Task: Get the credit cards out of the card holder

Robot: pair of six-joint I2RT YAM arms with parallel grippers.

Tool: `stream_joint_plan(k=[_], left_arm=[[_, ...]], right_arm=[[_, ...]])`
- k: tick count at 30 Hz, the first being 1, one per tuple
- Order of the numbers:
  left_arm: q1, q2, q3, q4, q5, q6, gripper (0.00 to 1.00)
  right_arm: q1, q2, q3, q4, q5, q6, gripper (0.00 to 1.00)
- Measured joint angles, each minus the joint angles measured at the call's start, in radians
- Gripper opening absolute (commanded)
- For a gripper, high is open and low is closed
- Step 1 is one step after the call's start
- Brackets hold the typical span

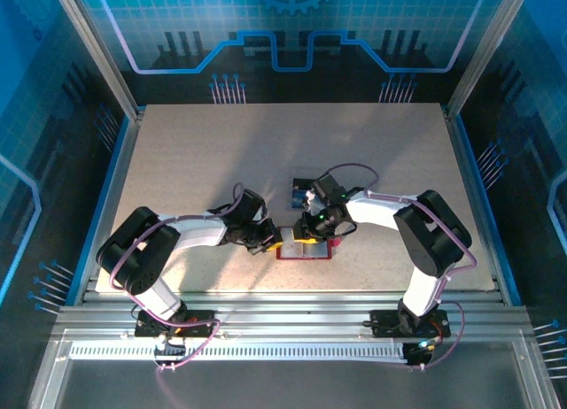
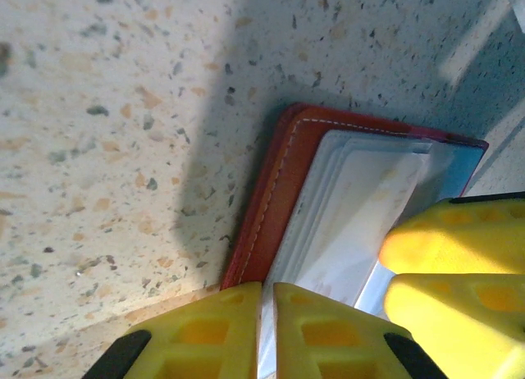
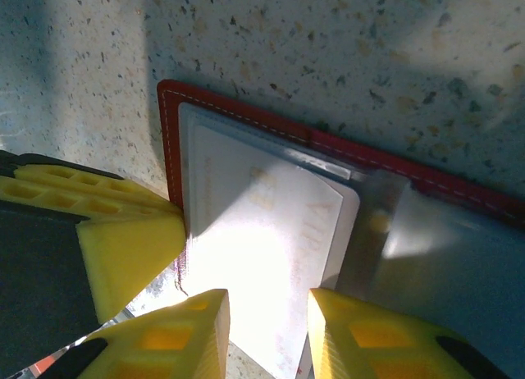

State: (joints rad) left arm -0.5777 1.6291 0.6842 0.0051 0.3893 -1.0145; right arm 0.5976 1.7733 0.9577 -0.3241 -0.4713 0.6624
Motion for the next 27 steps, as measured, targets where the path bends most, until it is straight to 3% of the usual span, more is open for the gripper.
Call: stream_joint_plan(k=[27], left_arm=[[0.006, 0.0, 0.0, -0.005, 0.0, 0.003, 0.13]], right_arm=[[-0.005, -0.018, 0.013, -0.088, 0.064, -0.058, 0.32]])
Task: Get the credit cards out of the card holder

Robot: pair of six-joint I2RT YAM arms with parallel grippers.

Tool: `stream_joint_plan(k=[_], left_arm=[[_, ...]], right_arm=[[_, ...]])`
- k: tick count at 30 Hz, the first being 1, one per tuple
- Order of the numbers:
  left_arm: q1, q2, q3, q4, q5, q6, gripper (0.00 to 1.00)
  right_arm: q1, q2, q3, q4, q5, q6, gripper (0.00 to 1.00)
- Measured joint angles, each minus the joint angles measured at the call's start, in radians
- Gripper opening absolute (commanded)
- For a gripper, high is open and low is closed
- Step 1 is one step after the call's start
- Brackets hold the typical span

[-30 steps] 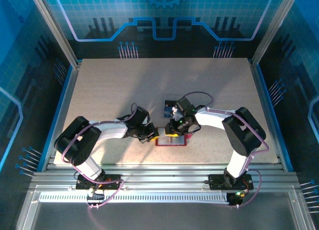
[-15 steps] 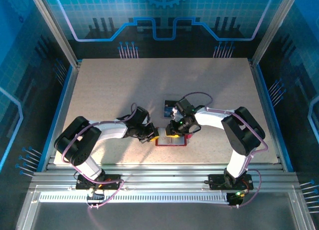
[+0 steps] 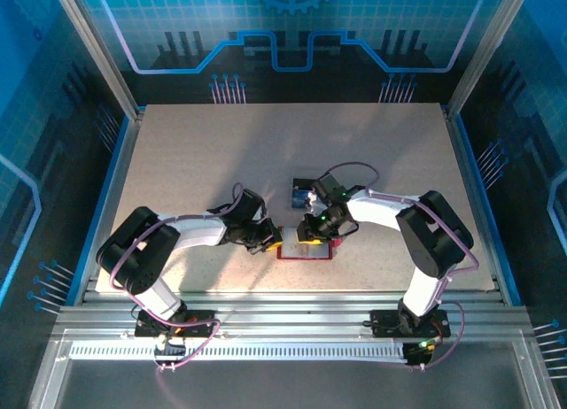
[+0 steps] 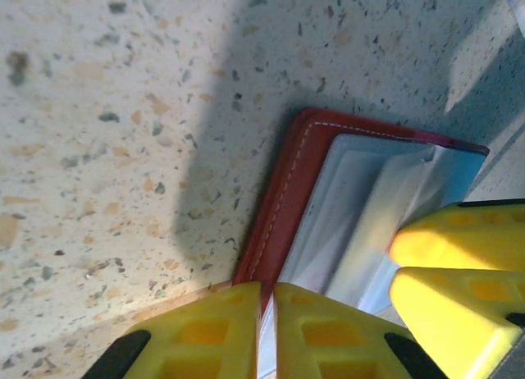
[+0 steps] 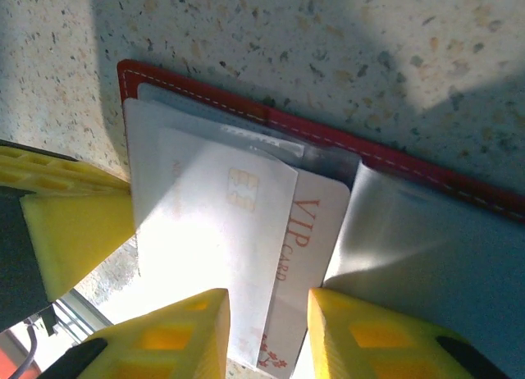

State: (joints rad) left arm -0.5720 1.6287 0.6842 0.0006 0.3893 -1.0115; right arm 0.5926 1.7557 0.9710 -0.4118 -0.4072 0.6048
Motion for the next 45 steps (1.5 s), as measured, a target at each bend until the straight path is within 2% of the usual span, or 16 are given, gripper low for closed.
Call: stream_joint_plan(k=[7, 19, 30, 45], left_arm=[[0.0, -0.02, 0.005, -0.033, 0.0, 0.008, 0.13], [-0.019, -0.025, 0.093, -0.048, 0.009, 0.024, 0.04], [-0.03, 0.051, 0.098, -0.067, 0.009, 0.038, 0.03], [-0.029, 0.061, 0.098, -0.066, 0.016, 0.045, 0.04]], right_arm=[[-0.016, -0.031, -0.006, 0.028, -0.022, 0.008, 0.33], [-0.043, -0.057, -0.063, 0.071, -0.056, 0.032, 0.33], [-0.053, -0.059, -0.074, 0.095, -0.082, 0.036, 0.32], [-0.069, -0.054, -0.137, 0.164, -0.122, 0.063, 0.3]])
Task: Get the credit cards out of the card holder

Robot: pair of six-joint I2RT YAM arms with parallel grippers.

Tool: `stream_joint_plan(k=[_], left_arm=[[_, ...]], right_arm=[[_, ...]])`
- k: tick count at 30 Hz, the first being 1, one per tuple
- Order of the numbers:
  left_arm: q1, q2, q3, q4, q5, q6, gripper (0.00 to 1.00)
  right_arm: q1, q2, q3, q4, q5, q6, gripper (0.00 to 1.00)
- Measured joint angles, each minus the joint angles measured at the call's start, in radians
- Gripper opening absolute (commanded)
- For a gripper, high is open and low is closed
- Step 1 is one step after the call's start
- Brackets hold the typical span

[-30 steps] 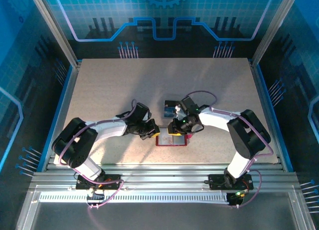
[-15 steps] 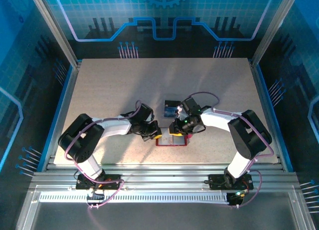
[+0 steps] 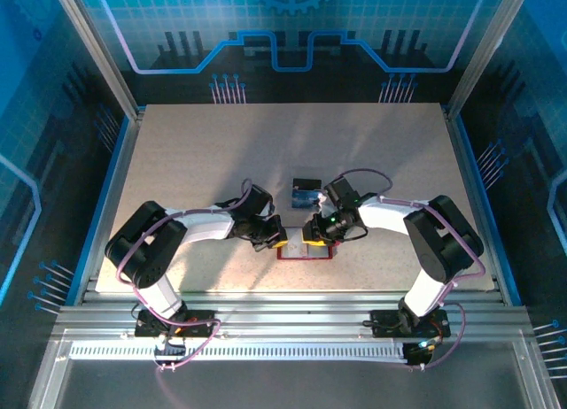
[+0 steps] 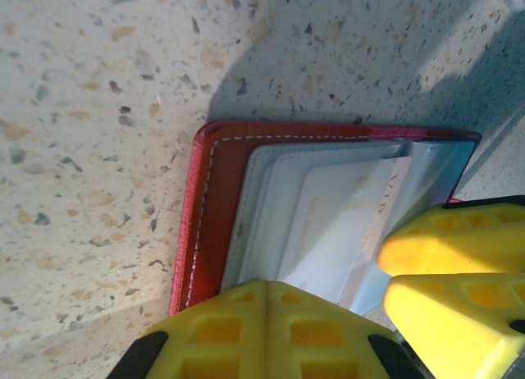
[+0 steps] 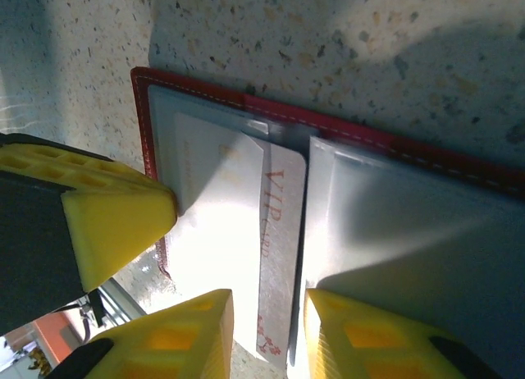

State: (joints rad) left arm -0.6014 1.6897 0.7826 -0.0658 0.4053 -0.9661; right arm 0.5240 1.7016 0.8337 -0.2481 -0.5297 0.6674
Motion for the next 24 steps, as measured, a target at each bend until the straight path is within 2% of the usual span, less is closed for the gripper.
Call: stream_joint_plan(k=[16, 24], left_arm=[[-0.006, 0.011, 0.0, 0.017, 0.018, 0.0, 0.04], [-0.011, 0.015, 0.0, 0.026, 0.022, 0.0, 0.04]], right_arm=[[-0.026, 0.014, -0.05, 0.094, -0.058, 0.037, 0.26], [-0.037, 0.018, -0.069, 0.134, -0.084, 0.051, 0.21]])
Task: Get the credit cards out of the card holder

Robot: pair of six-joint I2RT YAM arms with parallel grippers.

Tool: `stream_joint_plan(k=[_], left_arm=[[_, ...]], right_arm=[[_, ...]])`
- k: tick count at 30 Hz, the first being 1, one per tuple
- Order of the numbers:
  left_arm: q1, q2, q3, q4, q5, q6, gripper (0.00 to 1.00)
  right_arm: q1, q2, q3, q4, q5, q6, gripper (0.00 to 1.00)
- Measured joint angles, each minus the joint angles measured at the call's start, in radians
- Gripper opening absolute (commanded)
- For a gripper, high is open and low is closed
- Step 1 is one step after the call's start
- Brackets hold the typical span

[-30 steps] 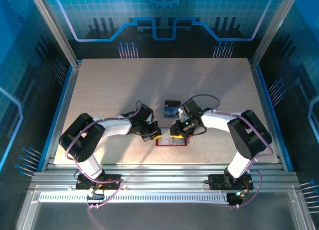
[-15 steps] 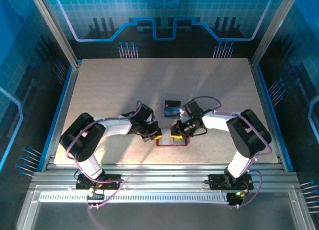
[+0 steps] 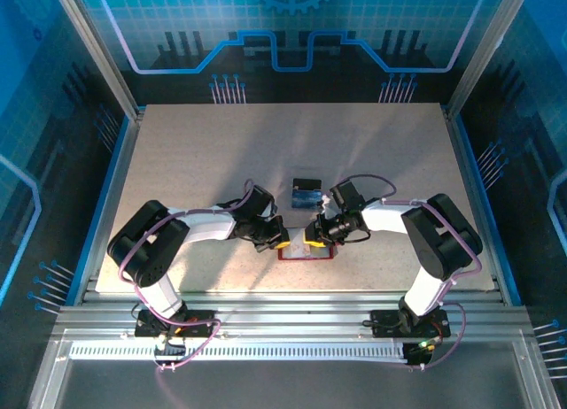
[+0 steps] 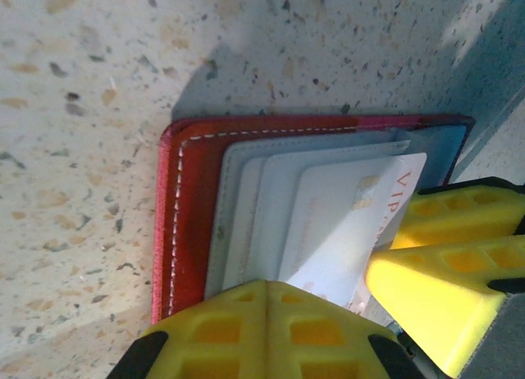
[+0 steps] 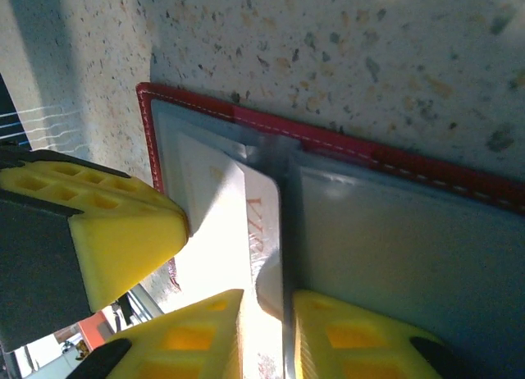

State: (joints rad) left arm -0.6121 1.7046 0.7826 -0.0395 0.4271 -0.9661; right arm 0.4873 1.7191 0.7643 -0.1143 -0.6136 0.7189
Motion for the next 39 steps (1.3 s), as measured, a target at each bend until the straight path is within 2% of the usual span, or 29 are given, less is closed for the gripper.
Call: stream_joint_plan(k=[11, 25, 39], left_arm=[[0.0, 0.0, 0.0, -0.007, -0.004, 0.021, 0.04], [0.008, 0.0, 0.0, -0.01, -0.003, 0.035, 0.04], [0.031, -0.011, -0.001, -0.038, -0.003, 0.06, 0.05]], right_arm=[[-0.011, -0.002, -0.011, 0.011, -0.008, 0.008, 0.1], [-0.045, -0.035, -0.018, -0.011, -0.023, -0.009, 0.08], [-0.098, -0.09, -0.016, -0.131, 0.015, -0.092, 0.08]])
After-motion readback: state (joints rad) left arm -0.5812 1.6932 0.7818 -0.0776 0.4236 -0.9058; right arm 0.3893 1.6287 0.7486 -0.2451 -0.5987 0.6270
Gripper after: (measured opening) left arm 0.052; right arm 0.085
